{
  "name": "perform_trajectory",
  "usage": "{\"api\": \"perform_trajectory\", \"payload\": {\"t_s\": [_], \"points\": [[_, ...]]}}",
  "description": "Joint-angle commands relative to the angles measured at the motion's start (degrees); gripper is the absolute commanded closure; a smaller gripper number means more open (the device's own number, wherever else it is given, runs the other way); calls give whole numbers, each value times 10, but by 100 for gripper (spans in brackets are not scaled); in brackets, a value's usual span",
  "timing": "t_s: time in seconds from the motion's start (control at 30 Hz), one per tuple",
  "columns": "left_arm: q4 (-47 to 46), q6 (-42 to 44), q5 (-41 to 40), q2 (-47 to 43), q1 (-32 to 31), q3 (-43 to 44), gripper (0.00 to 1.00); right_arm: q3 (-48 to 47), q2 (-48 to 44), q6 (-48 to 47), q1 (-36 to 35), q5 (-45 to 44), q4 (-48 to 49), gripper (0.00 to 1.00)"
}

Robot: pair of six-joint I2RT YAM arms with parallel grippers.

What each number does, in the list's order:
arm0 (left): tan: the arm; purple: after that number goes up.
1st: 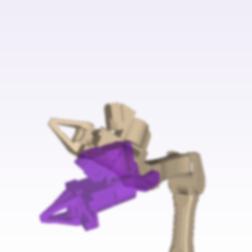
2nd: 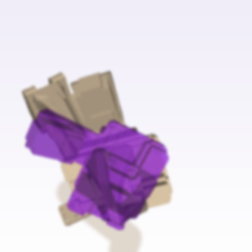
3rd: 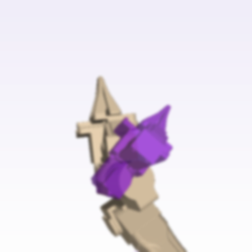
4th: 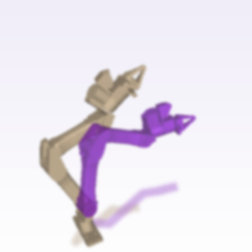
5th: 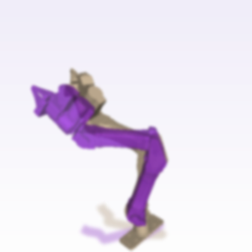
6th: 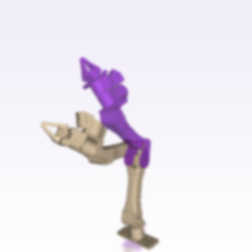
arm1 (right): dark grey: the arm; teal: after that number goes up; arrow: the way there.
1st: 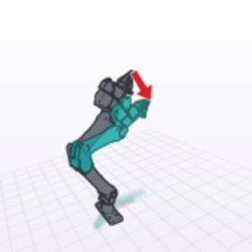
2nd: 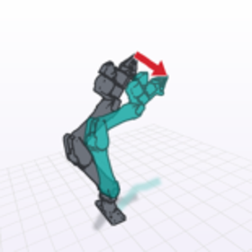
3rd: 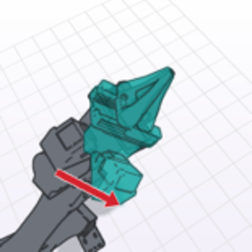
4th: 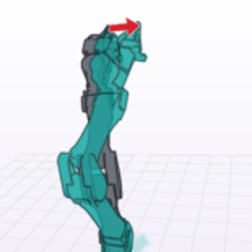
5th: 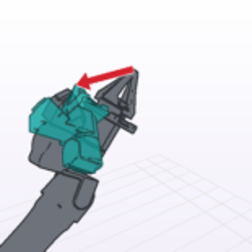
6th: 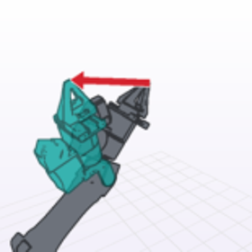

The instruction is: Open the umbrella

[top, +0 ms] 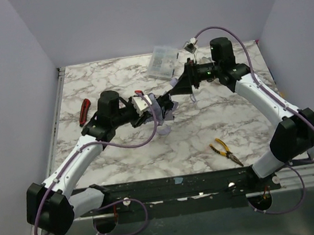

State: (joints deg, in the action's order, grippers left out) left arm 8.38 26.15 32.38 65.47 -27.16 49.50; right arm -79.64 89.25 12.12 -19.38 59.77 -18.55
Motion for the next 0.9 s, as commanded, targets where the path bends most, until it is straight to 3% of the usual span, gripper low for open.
{"api": "perform_trajectory", "payload": {"t_s": [0.0, 0.1, 0.23, 0.33, 0.53, 0.87], "points": [[-33, -22, 37, 3, 0, 30, 100, 6, -24, 57, 2, 17, 93, 18], [-32, -24, 34, 0, 0, 28, 100, -1, -23, 38, 2, 15, 74, 33], [-26, -23, 29, -1, 0, 27, 100, -20, -18, -10, 2, 18, 15, 67], [-10, -15, 18, 2, 0, 24, 100, -47, -18, -54, 3, 7, -33, 98], [53, 74, 1, -10, 53, -42, 100, -129, -17, -94, 50, 5, -109, 99], [147, 332, -3, -50, 236, -175, 100, -280, 40, -146, 244, 133, -241, 99]]}}
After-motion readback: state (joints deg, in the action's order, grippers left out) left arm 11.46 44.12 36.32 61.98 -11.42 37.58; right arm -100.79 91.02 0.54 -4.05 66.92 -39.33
